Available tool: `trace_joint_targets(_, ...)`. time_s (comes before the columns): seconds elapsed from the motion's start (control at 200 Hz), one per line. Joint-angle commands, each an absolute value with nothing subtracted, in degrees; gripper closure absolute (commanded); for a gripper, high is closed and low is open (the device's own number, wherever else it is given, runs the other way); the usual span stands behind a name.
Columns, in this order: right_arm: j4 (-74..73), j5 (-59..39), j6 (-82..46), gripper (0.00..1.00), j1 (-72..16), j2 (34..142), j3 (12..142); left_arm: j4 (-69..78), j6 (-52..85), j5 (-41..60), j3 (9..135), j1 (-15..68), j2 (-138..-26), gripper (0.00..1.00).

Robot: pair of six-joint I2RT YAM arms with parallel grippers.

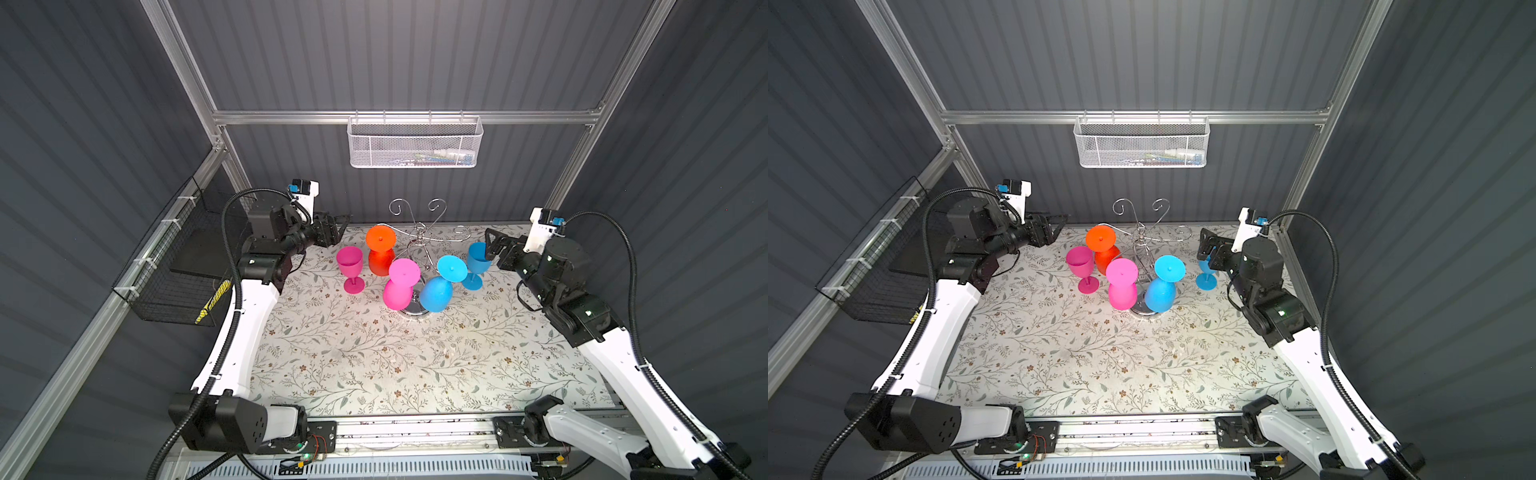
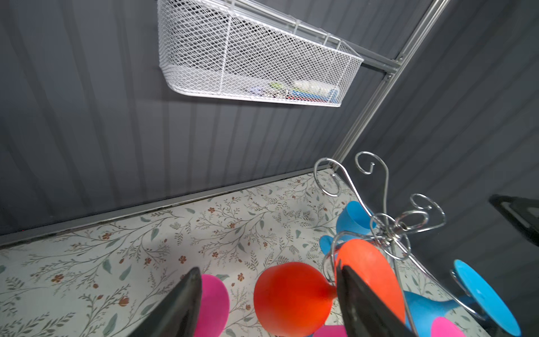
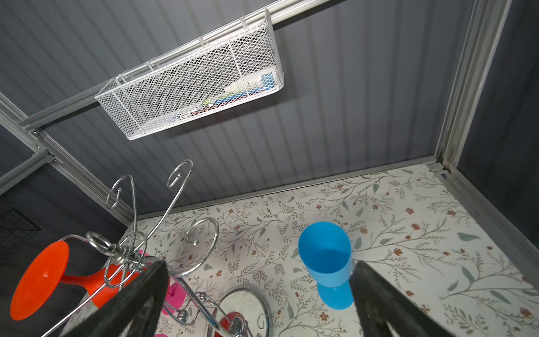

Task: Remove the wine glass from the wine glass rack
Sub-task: 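Open the left gripper and lift it away from the standing pink glass, then reach the left gripper to the orange glass foot on the rack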

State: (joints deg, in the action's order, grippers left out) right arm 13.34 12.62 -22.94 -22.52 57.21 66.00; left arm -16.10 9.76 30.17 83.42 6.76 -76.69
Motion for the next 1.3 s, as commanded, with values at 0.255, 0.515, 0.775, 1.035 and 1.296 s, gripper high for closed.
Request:
trace_joint_targets(0.255,18.28,2.39,-30.69,0.01,-21.53,55.54,66.93,-10.18,26.54,47.75,79.18,6.68,-74.72,0.27)
trace_joint_targets(0.515,21.18,1.38,-30.6,0.01,-21.53,52.76,66.36,-10.52,34.52,52.58,77.2,6.68,-73.9,0.31)
trace_joint_targets(0.775,24.78,0.78,-30.7,0.01,-21.53,50.7,65.4,-2.09,48.03,55.13,70.07,6.75,-71.98,0.4)
trace_joint_targets(1.035,27.47,1.41,-31.37,0.01,-21.53,49.93,65.1,11.72,59.56,53.91,63.5,7.2,-70.24,0.49)
trace_joint_targets(1.296,26.19,1.06,-30.52,0.01,-21.53,51.21,65.12,20.57,67.62,53.62,60.9,8.94,-73.1,0.56)
